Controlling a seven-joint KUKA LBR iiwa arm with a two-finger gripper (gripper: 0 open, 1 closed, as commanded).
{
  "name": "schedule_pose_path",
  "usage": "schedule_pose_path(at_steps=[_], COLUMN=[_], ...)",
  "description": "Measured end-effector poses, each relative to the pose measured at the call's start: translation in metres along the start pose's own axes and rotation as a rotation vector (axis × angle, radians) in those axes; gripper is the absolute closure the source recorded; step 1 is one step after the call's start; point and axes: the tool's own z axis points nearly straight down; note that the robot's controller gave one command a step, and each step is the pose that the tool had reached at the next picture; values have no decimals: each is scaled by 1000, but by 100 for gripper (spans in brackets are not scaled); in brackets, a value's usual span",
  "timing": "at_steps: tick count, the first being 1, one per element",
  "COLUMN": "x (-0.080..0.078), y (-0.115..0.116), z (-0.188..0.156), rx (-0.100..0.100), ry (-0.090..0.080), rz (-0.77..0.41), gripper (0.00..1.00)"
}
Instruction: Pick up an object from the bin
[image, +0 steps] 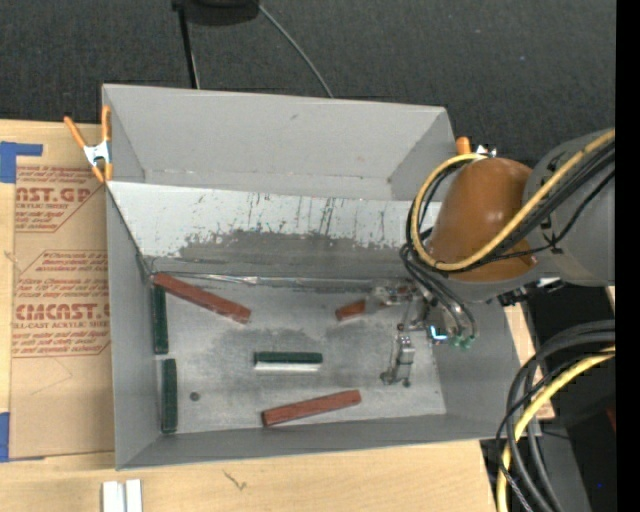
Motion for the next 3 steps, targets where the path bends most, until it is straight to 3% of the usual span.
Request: schedule_pose_path(at_steps=[1,2,3], x=[-2,23,24], y=[0,16,58], z=[-4,34,69], rx=[1,1,0], ry=[-8,-12,-6], rz=[-1,-78,-44], gripper=[0,0,100])
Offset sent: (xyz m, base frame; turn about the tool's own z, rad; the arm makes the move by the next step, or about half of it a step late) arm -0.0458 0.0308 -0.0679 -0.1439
